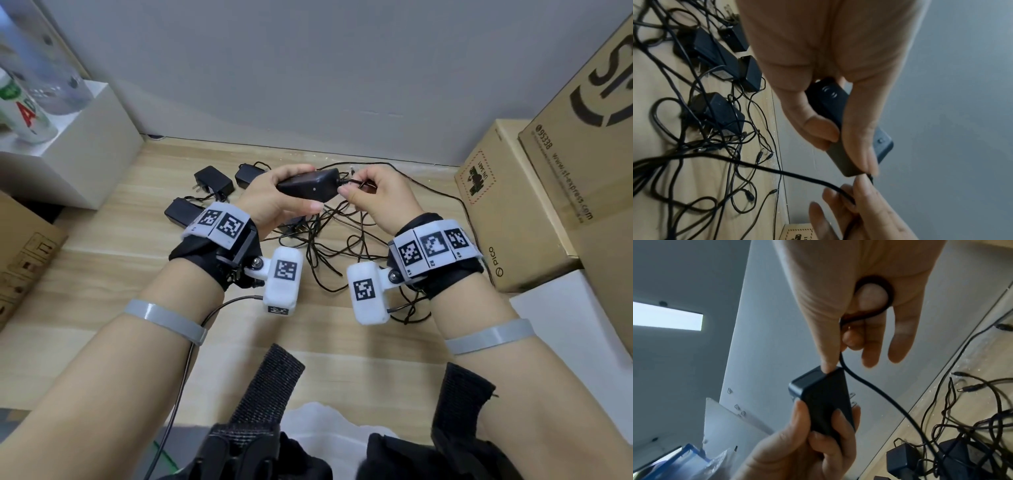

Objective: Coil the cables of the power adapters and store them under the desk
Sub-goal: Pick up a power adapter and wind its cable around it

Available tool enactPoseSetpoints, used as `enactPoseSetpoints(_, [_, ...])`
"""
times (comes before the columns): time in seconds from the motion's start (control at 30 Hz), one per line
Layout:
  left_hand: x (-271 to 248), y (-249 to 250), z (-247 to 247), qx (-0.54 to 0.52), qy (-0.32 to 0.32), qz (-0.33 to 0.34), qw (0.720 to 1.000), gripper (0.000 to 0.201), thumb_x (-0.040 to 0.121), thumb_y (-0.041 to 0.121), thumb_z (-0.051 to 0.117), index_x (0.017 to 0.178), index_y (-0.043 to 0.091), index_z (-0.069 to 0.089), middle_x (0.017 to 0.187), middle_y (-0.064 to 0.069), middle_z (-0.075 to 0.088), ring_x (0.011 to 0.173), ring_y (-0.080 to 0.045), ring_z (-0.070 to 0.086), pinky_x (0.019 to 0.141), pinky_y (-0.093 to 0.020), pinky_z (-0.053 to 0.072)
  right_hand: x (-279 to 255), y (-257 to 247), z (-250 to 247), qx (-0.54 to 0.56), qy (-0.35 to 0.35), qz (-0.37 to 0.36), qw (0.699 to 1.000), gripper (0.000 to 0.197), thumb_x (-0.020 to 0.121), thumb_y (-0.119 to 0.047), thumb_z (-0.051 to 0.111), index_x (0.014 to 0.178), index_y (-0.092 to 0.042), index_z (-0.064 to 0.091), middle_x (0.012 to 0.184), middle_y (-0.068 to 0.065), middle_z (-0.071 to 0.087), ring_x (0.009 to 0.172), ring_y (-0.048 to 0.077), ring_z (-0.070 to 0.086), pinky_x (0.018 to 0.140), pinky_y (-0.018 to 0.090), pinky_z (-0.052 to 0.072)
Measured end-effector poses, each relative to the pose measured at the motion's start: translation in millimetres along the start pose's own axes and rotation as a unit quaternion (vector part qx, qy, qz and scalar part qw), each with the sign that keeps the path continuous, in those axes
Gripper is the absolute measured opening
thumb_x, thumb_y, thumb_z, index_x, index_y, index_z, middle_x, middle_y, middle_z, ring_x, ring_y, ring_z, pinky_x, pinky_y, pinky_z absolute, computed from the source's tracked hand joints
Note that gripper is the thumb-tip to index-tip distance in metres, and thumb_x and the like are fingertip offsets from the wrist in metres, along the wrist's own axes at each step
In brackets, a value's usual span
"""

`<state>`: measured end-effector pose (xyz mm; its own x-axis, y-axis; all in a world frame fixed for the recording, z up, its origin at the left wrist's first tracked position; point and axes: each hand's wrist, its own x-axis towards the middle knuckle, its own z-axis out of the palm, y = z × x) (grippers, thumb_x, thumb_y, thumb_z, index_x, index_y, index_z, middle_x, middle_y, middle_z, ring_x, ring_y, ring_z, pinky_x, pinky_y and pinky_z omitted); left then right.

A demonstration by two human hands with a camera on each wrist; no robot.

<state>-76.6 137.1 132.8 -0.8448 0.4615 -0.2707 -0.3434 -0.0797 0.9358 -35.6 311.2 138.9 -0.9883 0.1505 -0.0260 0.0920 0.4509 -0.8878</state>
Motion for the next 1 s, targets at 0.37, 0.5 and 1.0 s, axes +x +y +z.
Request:
enactPoseSetpoints(0.37, [2,3,0,0.084,0.103,-0.023,0.991,0.035,0.081,0.046,0.065,0.084,0.011,0.061,0.062,-0.002,0.063,0.047,-0.011,0.056,0.050,-0.019,0.050,1,-13,-2,0.258,0.073,0.077,0.960,0.028,0.086,0.013,0.035,0.078,-0.011,0.047,0.079,0.008,0.043,0.047,0.010,0.060,0.053,0.029,0.058])
enactPoseSetpoints(0.5, [5,9,-9,0.042,0.135,-0.007,0.990,0.034,0.080,0.042,0.066,0.091,0.010,0.059,0.066,-0.003,0.063,0.051,-0.012,0.056,0.053,-0.020,0.050,0,-2,0,0.279,0.055,0.110,0.952,0.030,0.091,0.011,0.032,0.083,-0.012,0.049,0.083,0.008,0.048,0.048,0.014,0.055,0.046,0.025,0.055])
enactPoseSetpoints(1.0, [7,11,-33,-0.194,0.146,-0.040,0.969,0.032,0.085,0.049,0.054,0.087,0.017,0.058,0.055,0.003,0.047,0.036,-0.003,0.036,0.036,-0.011,0.028,-1,34,-17,-0.077,0.056,0.140,0.986,0.010,0.089,-0.020,0.059,0.092,-0.015,0.067,0.079,-0.005,0.060,0.072,0.005,0.054,0.071,0.021,0.040])
